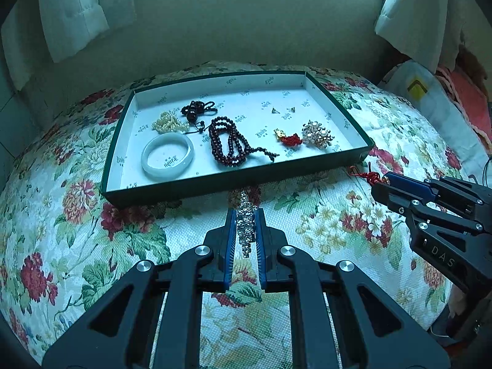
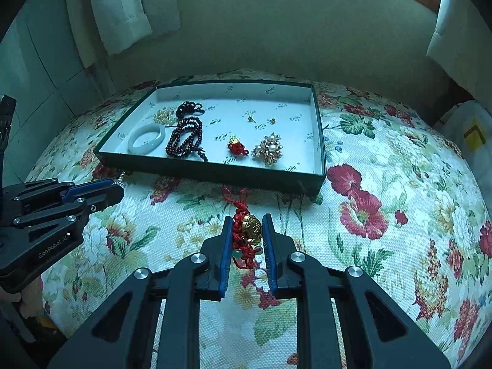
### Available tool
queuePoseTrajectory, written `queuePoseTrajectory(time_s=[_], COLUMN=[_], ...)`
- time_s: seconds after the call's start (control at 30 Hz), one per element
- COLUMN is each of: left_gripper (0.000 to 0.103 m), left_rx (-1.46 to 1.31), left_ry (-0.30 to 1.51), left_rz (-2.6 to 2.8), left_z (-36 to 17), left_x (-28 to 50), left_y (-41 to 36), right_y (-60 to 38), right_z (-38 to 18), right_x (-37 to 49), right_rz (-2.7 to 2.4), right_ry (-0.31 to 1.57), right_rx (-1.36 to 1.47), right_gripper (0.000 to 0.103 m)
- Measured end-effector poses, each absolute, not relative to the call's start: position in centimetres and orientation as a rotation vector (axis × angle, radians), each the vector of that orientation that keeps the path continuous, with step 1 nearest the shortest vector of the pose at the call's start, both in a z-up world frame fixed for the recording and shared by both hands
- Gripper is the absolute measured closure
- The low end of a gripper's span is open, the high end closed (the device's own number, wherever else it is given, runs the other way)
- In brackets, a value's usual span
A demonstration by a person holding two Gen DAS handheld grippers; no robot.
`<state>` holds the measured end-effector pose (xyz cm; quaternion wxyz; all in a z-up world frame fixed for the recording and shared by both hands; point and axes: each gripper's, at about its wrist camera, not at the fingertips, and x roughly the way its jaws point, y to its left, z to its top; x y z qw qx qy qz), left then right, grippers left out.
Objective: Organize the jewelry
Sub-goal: 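Carry the rhinestone brooch and tassel charm into the tray and open both tools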
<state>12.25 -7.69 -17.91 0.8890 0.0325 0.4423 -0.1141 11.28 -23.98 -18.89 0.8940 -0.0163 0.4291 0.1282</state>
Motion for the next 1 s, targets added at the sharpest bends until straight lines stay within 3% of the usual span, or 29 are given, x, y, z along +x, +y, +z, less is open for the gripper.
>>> queuePoseTrajectory(time_s=[0.5,1.0], left_gripper=[0.091,0.091], left_rx=[0.087,0.096], left_ry=[0.837,0.861], left_rz=[-0.224,-0.185], left_z=[-15.6,-18.3], left_x=[20.2,29.4], left_y=[-8.8,-10.5], right_y=[-22.3,-22.7], right_z=[-15.5,-18.8], right_x=[19.5,27.4], right_rz=[0.272,0.218], right_ry=[0.791,0.838], right_rx=[0.0,0.009], right_gripper=[0.084,0.084])
